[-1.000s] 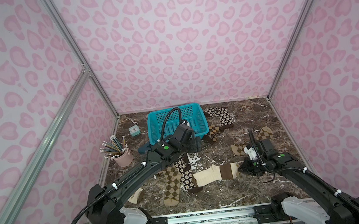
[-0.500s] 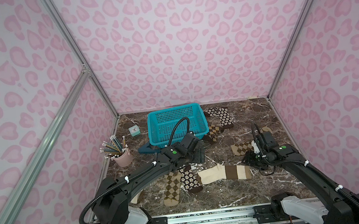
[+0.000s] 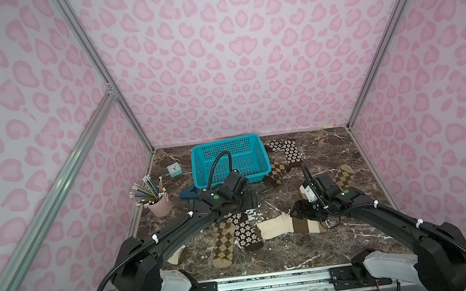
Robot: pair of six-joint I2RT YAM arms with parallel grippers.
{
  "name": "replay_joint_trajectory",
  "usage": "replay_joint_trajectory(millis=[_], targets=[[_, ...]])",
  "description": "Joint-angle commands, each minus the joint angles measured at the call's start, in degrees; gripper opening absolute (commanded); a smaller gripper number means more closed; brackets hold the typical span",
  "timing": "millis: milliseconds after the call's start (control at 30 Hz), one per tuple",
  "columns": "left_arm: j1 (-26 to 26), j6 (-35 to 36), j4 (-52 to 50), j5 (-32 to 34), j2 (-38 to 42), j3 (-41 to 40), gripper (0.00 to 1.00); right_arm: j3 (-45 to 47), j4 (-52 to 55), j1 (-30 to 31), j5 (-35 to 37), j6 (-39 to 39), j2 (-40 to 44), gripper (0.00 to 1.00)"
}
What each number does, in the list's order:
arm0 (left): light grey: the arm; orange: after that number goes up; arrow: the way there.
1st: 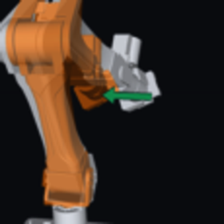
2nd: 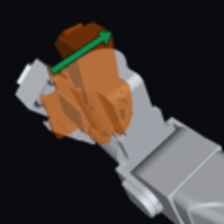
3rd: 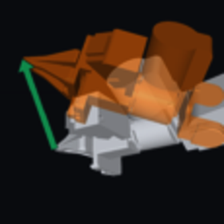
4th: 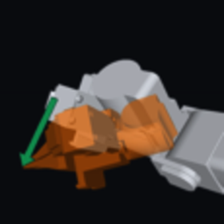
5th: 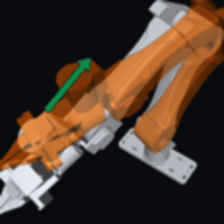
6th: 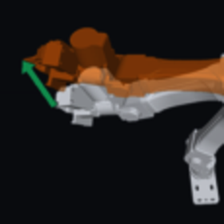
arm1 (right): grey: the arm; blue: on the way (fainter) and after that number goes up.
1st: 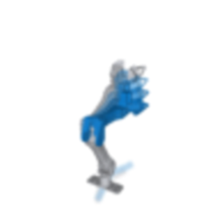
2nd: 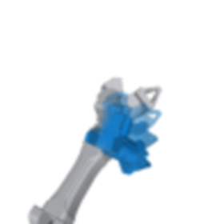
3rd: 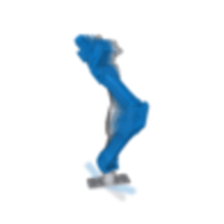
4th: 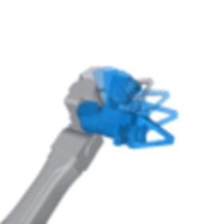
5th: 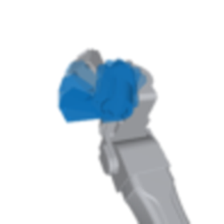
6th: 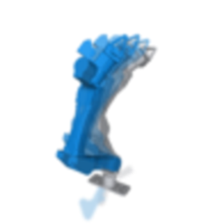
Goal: Place the socks together as a pair
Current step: Pick up the sock at the center of the board.
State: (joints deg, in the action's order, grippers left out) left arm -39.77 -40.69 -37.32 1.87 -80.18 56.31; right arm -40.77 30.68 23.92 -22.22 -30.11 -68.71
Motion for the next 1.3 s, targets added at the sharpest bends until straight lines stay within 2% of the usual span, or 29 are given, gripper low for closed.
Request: replay_joint_trajectory(millis=[0,67,100,300,467,733,900,1267], targets=[[3.9,-2.7,-1.9,0.1,4.5,-1.0,0.88,-0.7,-3.8,0.2,-1.4,3.7,1.7,0.79],[7.8,-3.1,-4.0,0.2,6.9,-1.1,0.89,-0.2,-4.7,0.2,-1.9,4.5,3.2,0.95],[9.6,-3.2,-5.3,0.2,7.8,-1.0,0.90,0.0,-5.2,0.2,-2.2,4.6,3.7,0.97],[24.1,-3.1,-12.9,1.2,11.9,-0.8,0.92,0.5,-6.9,0.2,-3.8,5.7,6.2,1.00],[37.7,-0.4,-15.2,-0.1,13.0,-4.0,0.92,0.4,-6.0,0.2,-4.5,6.9,5.5,1.00],[50.7,0.5,-14.3,3.6,12.4,-11.5,0.90,0.2,-6.1,0.2,-5.3,8.2,5.4,1.00],[54.9,-0.1,-11.9,1.7,9.3,-11.4,0.88,0.4,-6.1,0.1,-5.4,8.4,5.4,0.99],[57.0,-7.4,-5.8,4.5,5.1,-18.0,0.83,0.3,-4.6,-0.4,-5.1,9.5,7.2,0.99]])
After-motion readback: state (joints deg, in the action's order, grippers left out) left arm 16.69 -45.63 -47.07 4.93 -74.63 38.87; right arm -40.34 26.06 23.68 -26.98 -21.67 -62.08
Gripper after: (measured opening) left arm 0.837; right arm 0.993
